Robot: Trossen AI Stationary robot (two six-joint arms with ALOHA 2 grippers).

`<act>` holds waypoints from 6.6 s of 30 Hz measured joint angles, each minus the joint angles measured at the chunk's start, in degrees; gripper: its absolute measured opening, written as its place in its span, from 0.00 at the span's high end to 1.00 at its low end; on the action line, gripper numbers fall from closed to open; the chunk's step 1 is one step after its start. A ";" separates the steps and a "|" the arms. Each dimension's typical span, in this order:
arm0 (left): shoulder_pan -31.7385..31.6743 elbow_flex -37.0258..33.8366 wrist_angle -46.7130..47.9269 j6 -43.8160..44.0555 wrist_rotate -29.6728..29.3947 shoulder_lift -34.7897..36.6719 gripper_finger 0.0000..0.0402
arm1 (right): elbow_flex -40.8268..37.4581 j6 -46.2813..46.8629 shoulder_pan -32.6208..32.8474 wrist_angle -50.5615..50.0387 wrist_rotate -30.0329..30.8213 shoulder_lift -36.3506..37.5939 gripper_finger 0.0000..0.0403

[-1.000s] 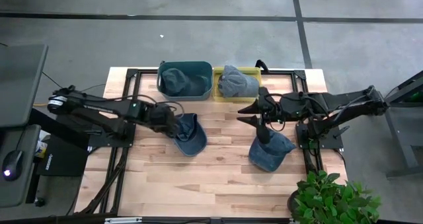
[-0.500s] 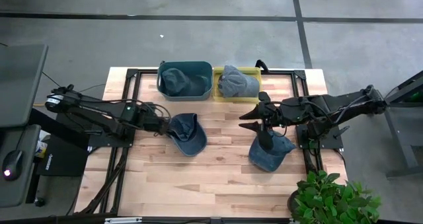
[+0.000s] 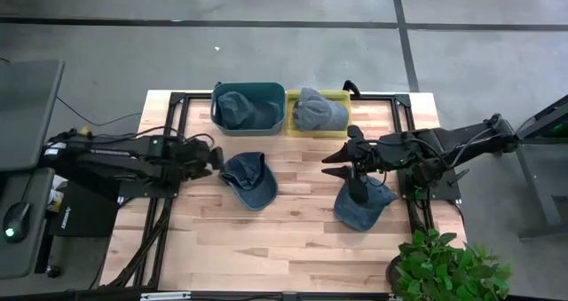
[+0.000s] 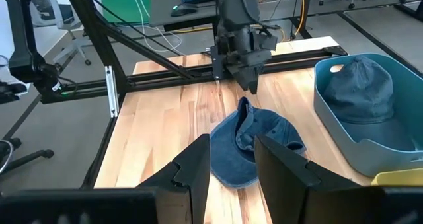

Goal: Pick & Place hat
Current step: Put the left blue cap into the blue bin

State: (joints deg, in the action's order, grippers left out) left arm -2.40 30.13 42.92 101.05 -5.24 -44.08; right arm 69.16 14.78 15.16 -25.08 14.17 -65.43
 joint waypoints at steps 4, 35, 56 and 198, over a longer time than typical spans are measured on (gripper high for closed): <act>-5.73 -4.75 -4.31 1.32 6.06 4.04 0.34 | 0.01 0.05 0.02 -0.05 -0.02 0.00 0.72; -18.22 -14.88 -28.31 2.96 28.14 -1.23 0.53 | -0.02 -0.25 -0.03 -2.19 2.41 0.00 0.72; -18.20 -13.59 -29.90 -3.20 29.05 -3.20 0.98 | -0.01 0.18 -0.03 -2.99 2.19 0.00 0.72; -5.13 33.84 -66.40 -75.14 12.35 -12.31 0.45 | 0.01 -31.86 -17.12 33.38 20.56 -11.13 0.99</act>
State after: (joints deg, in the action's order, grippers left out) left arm -7.53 63.96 -23.49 25.91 7.11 -56.39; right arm 69.17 -17.08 -1.96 8.29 34.73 -76.55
